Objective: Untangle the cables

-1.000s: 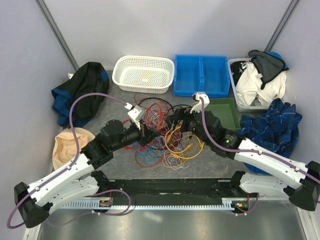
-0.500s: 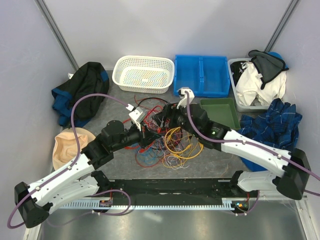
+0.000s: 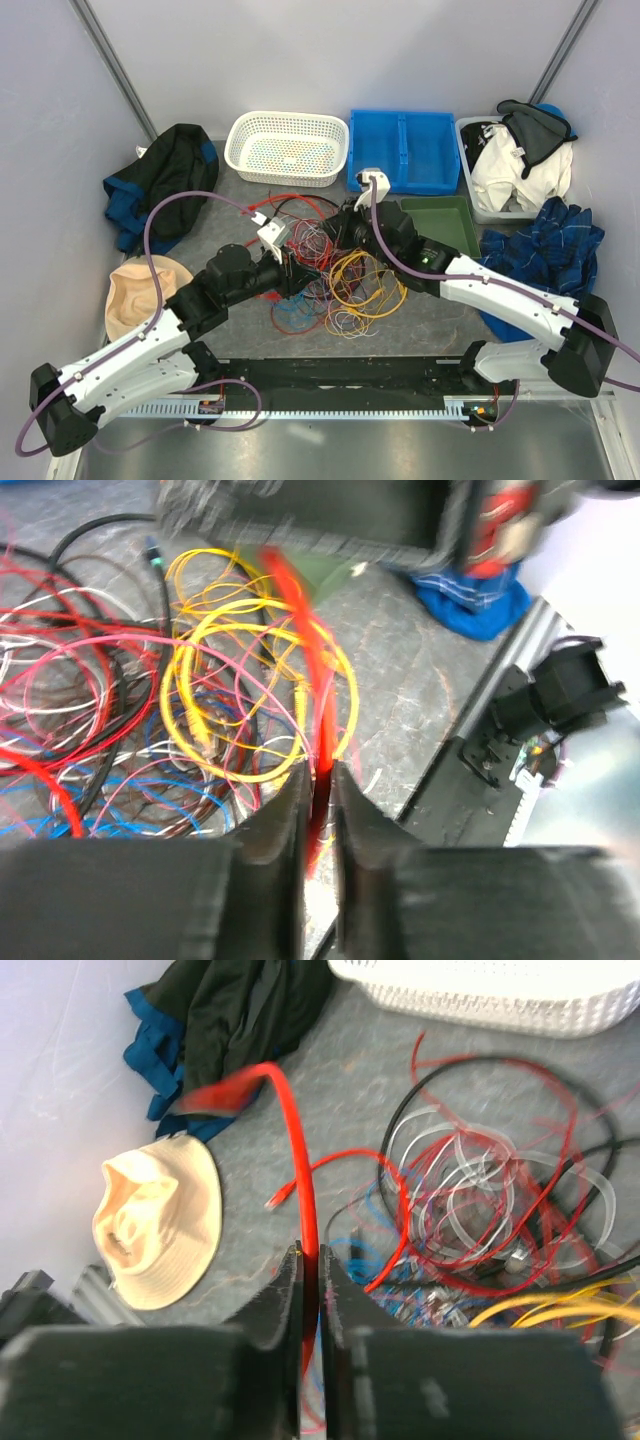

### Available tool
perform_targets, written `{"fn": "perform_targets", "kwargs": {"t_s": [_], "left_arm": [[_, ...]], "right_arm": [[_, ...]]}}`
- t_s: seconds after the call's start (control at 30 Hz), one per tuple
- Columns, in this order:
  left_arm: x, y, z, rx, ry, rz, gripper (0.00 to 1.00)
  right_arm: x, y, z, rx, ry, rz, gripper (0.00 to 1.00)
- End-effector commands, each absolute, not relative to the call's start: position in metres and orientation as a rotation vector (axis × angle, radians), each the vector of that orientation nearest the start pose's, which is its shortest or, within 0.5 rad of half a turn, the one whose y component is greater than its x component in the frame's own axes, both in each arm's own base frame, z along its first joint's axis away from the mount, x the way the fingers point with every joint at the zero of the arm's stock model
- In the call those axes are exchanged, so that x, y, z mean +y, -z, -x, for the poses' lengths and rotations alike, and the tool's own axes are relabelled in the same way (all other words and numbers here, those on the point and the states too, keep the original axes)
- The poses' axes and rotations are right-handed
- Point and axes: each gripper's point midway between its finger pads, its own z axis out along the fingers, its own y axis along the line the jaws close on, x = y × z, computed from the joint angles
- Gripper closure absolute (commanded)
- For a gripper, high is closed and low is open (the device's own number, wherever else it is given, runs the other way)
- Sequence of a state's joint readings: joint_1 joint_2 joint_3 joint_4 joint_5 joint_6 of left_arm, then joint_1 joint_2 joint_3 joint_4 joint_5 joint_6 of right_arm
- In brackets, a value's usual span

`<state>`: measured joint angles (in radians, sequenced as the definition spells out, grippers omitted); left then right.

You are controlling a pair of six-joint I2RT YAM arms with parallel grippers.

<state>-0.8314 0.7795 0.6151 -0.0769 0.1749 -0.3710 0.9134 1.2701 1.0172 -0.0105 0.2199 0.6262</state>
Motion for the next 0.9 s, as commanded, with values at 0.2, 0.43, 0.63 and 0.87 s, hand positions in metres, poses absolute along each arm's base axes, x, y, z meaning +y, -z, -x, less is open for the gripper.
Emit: {"fn": "perform_targets", "kwargs": {"t_s": [0.2, 0.43, 0.63, 0.87], "left_arm": [[-0.236, -0.215, -0.2, 2.006, 0.833, -0.283, 0.25], [-0.18, -0.252, -0.216, 1.868, 0.673, 0.009, 0.0], [-0.199, -0.31, -0.212, 1.5, 0.865, -0.104, 0.01], [-0.252, -0.315, -0.223, 1.527, 0.907, -0.328, 0.07]], "right_arm": [[0.31, -0.333, -0.324, 1.781, -0.756, 0.021, 1.0], [0.305, -0.345, -0.334, 1.759, -0.755, 0.004, 1.0], [0.327, -0.332, -0.324, 1.819, -0.89, 0.024, 1.0], [0.342, -0.329, -0.304, 1.864, -1.039, 0.056, 1.0]]}}
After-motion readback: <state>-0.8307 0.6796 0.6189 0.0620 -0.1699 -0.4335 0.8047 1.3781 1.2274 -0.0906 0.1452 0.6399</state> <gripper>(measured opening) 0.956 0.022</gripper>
